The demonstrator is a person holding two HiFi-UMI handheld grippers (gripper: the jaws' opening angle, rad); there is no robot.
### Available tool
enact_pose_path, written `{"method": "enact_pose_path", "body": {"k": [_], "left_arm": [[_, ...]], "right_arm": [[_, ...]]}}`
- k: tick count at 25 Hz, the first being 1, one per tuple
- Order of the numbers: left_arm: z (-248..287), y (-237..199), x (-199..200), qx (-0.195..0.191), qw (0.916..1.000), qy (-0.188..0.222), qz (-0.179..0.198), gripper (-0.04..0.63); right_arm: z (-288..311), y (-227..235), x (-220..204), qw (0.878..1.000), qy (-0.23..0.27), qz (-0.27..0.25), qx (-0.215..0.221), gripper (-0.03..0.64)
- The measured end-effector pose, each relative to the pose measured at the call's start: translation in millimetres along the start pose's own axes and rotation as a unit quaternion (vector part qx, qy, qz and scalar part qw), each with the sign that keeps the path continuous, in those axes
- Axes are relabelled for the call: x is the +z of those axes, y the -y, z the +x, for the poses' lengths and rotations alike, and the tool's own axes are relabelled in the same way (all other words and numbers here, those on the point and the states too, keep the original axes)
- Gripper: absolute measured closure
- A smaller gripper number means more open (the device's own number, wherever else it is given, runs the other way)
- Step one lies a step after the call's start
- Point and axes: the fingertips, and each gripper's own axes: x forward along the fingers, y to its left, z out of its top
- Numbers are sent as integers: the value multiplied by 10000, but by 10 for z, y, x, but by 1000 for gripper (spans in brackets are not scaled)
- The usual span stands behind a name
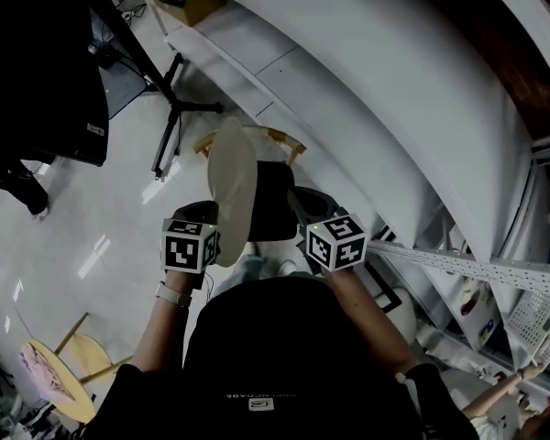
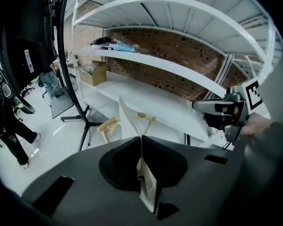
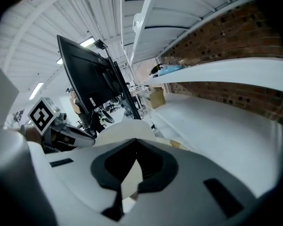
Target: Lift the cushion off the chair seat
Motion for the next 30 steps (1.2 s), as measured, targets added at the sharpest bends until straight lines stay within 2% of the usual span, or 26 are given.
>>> {"method": "enact_pose_path", "body": {"k": [8,17,23,30], "left_arm": [[-324,60,311,-86,9989,397,230,571],[-519,132,465,-177,9972,665,308,571],[-544,156,430,-205,9968,690,335,571],[-561,101,370,-180,9971,682,268,571]], "right_arm": [[-55,-188,239,9993,167,-220,271,607],[-131,-240,356,9983,354,-321,336,607],[-156,-284,362,9969,342,-655,274,607],[-174,-355,428,9960,451,-713,291,607]]}}
